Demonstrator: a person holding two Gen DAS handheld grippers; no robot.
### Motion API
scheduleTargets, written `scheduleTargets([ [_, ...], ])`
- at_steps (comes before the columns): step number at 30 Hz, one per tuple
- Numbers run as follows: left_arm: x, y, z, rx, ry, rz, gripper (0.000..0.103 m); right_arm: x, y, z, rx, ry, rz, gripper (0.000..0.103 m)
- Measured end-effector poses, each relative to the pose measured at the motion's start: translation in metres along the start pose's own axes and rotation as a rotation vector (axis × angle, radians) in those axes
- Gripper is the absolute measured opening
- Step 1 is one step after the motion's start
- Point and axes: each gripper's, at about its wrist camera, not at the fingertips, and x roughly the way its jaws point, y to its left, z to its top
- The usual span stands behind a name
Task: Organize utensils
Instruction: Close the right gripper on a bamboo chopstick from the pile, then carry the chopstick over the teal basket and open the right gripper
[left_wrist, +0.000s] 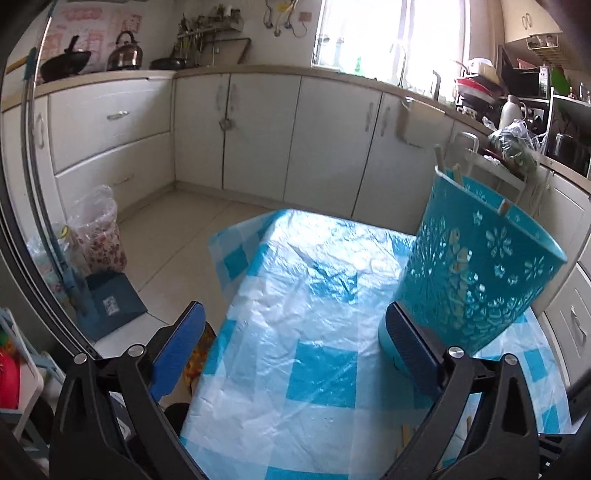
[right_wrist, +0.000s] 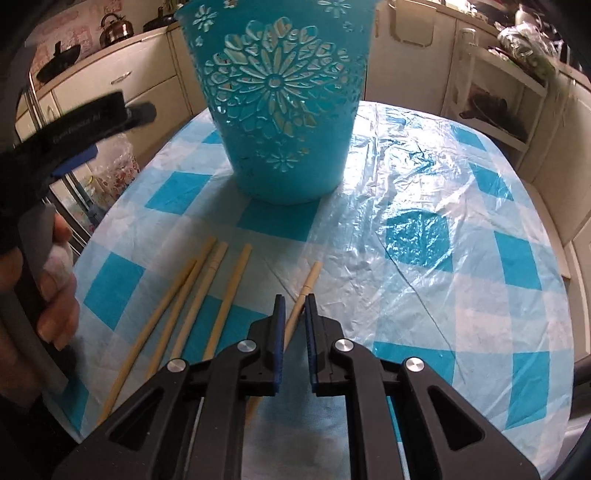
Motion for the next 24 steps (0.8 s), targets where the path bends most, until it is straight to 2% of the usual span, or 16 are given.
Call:
scheduleTargets([
  [6, 0.004, -0.004, -0.007, 0.010, 0.020, -0.010, 0.095, -0.004, -0.018, -0.004, 0.104, -0.005, 0.068, 0.006],
  [12, 0.008, -0.008, -0.012, 0.023, 0.040, -0.014, 0.095, -0.004, -0.017, -0.006, 0.129, -0.009, 0.083, 0.006],
  [20, 0.014, -0.010, -0.014, 0.025, 0.072, -0.013, 0.095, -0.003, -0.003, -0.005, 0.035, 0.000, 0.011, 0.006],
  [24, 0.018, -0.009, -0.015, 0.019, 0.088, -0.010, 0.095, -0.003, -0.003, -0.007, 0.026, -0.006, 0.005, 0.006],
])
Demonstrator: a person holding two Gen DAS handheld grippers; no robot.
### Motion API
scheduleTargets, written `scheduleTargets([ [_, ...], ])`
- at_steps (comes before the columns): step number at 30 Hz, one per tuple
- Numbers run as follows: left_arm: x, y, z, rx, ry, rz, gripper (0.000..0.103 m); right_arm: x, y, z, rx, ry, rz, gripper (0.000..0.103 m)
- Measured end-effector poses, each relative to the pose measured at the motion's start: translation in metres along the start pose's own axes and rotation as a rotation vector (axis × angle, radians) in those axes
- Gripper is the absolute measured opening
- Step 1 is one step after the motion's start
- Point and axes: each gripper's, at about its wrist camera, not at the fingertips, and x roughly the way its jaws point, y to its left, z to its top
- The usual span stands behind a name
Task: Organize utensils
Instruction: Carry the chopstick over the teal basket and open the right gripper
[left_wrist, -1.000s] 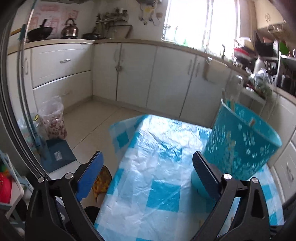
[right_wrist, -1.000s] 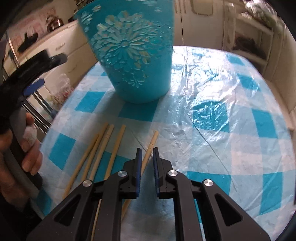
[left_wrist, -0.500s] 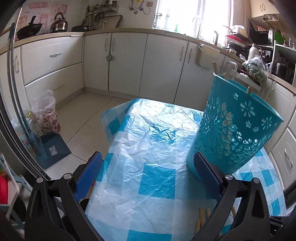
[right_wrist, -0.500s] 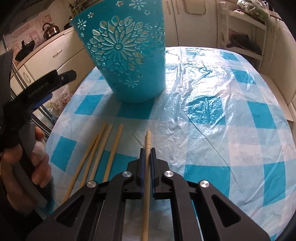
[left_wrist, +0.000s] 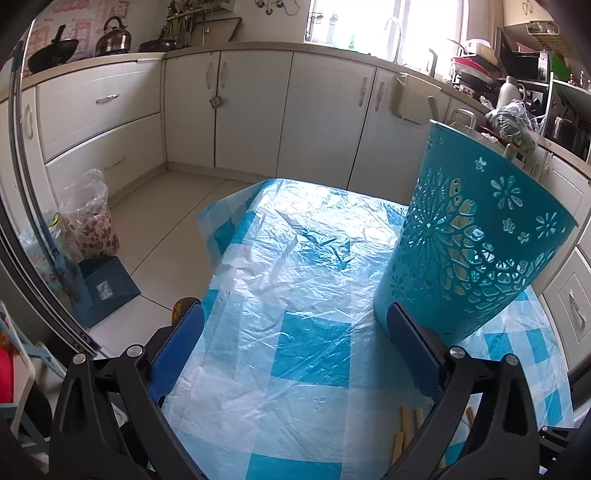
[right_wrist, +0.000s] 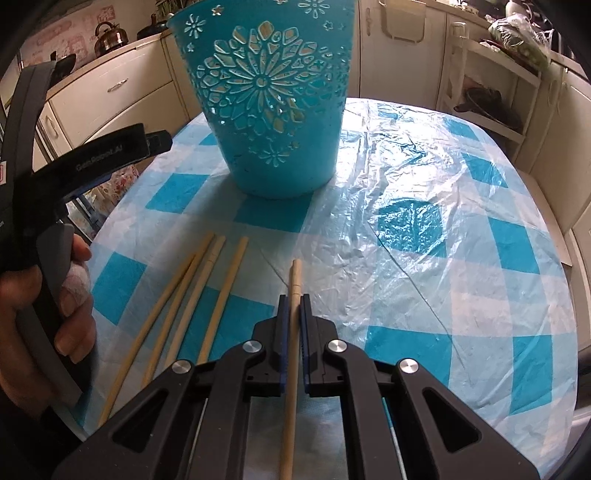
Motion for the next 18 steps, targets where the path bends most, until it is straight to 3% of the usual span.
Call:
scheduleTargets([
  [13, 0.011, 0.003, -0.001, -0.020, 0.048, 0.002, 0.095, -0.001, -0.010, -0.002, 0.065, -0.026, 0.050, 0.006],
  [18, 0.014, 0.005, -0.002, -0.036, 0.065, -0.002, 0.095, -0.009, -0.019, 0.000, 0.134, -0.041, 0.142, 0.006],
])
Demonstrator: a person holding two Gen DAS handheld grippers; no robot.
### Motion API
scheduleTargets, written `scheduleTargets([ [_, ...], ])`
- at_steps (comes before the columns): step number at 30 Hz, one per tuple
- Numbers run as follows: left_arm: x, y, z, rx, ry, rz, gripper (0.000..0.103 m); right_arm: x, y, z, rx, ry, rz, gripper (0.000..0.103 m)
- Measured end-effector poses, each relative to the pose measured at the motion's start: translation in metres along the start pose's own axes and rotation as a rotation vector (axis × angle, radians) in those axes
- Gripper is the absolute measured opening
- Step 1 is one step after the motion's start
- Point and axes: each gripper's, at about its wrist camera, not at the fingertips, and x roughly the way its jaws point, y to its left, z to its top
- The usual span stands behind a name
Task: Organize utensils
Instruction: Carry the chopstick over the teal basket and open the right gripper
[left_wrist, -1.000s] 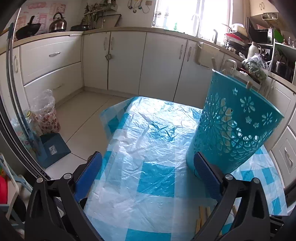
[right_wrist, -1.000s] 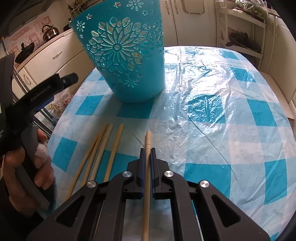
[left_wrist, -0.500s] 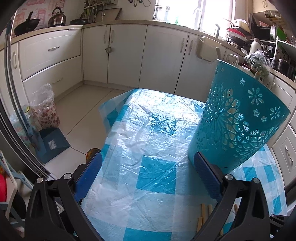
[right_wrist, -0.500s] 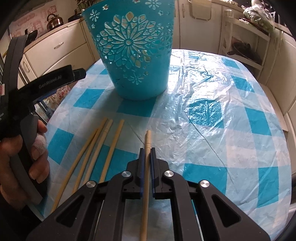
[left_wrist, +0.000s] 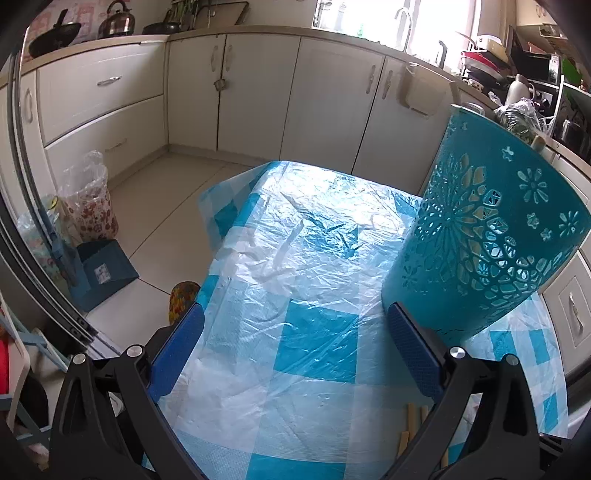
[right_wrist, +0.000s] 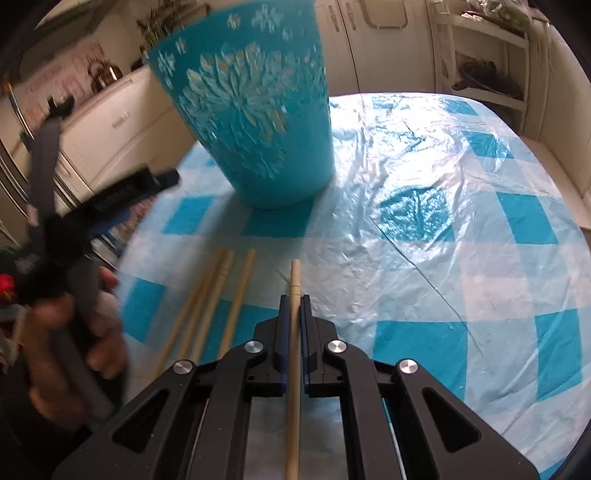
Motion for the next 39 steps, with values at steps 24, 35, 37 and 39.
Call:
scheduleTargets([
  [24, 0.006, 0.001, 0.000, -0.024, 0.022, -0.001, 0.095, -0.148, 0.057, 0.180, -0.106, -0.714, 0.144, 0.006],
  [35, 0.008, 0.001, -0.001, -0.031, 0.033, -0.011, 0.095, -0.035, 0.052, 0.185, -0.155, -0.627, -0.106, 0.007],
  [37, 0.009, 0.002, -0.001, -0.035, 0.037, -0.013, 0.095, -0.035, 0.050, 0.175, -0.151, -0.608, -0.111, 0.015],
  [39, 0.010, 0.003, 0.000, -0.040, 0.041, -0.015, 0.095, -0.047, 0.050, 0.162, -0.146, -0.614, -0.104, 0.026],
])
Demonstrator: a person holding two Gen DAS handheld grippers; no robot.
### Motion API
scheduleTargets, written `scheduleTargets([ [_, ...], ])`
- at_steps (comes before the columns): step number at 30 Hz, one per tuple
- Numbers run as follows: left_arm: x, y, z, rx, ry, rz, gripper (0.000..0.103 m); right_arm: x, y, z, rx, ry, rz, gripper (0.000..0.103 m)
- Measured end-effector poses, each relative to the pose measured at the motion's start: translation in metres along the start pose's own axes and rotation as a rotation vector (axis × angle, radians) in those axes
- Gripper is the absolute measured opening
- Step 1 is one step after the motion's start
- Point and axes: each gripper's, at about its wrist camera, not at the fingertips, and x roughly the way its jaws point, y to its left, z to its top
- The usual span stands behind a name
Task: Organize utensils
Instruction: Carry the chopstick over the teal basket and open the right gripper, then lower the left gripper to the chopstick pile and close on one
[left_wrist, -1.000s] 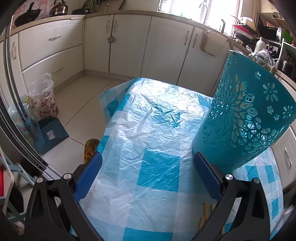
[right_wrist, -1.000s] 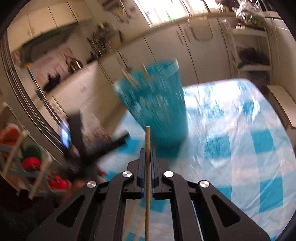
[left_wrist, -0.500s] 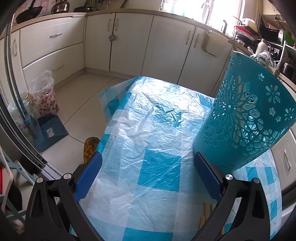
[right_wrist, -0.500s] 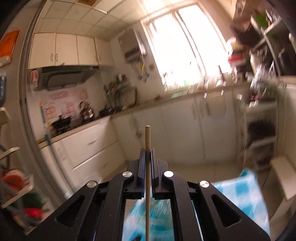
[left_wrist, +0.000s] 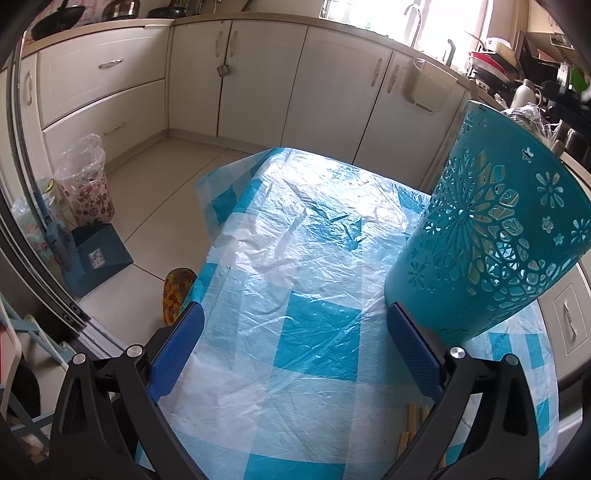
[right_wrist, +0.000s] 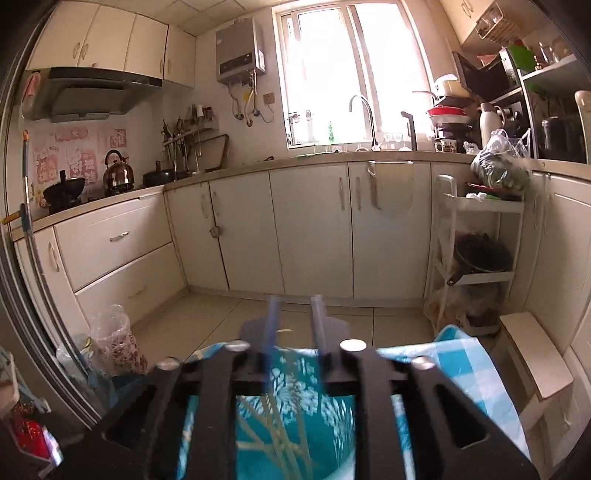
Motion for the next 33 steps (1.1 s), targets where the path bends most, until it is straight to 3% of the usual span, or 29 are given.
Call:
scheduleTargets([
  [3, 0.001, 0.001, 0.000, -0.007, 0.001, 0.001, 0.095, -0.035, 0.004, -0.006, -0.008, -0.021, 0.016, 0.031],
  [6, 0.001, 0.002, 0.000, -0.011, 0.003, 0.003, 0.095, -0.063, 0.007, -0.022, -0.004, -0.003, 0.023, 0.044],
  [10, 0.000, 0.001, 0.000, -0.009, -0.006, 0.008, 0.095, -0.081, 0.003, -0.076, -0.005, 0.149, 0.014, 0.045],
  [15, -0.003, -0.001, -0.002, -0.001, -0.017, 0.014, 0.095, -0.070, -0.008, -0.139, 0.038, 0.329, -0.018, 0.045],
  [21, -0.004, 0.001, -0.001, -0.012, -0.016, 0.011, 0.095, -0.050, -0.018, -0.153, 0.073, 0.380, -0.066, 0.045],
  [33, -0.002, 0.000, -0.001, -0.010, -0.011, 0.008, 0.095, -0.048, -0.020, -0.158, 0.087, 0.409, -0.065, 0.048],
])
